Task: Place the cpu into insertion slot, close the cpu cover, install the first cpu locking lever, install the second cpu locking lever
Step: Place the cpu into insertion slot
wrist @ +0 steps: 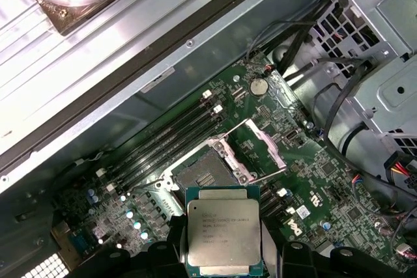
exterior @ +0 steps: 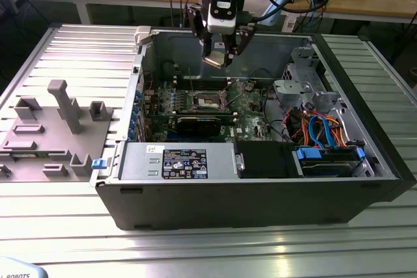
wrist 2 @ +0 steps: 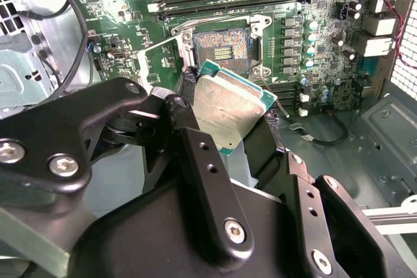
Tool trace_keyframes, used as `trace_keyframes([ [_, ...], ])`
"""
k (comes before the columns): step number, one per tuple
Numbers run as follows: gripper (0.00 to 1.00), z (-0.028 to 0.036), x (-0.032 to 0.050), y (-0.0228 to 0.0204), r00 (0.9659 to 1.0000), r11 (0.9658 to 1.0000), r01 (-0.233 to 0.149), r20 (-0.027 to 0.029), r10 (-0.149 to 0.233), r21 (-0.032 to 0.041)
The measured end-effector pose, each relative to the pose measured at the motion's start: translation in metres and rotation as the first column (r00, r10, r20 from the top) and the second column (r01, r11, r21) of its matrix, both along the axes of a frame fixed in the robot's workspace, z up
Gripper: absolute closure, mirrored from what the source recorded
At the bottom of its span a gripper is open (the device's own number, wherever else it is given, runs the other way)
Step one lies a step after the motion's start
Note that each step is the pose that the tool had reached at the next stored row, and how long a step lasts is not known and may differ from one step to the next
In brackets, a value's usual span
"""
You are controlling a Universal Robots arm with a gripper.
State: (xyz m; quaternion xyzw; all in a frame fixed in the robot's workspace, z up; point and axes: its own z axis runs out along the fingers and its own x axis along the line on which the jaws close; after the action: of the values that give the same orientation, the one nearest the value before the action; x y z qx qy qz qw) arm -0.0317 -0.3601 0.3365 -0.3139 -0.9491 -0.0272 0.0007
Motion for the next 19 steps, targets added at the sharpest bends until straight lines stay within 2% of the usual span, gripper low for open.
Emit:
trace_keyframes([
  [19,0.46,0.0000,0.0000,0.0000,0.9996,0.9996,0.029,0.0000,-0.029,0.0000],
])
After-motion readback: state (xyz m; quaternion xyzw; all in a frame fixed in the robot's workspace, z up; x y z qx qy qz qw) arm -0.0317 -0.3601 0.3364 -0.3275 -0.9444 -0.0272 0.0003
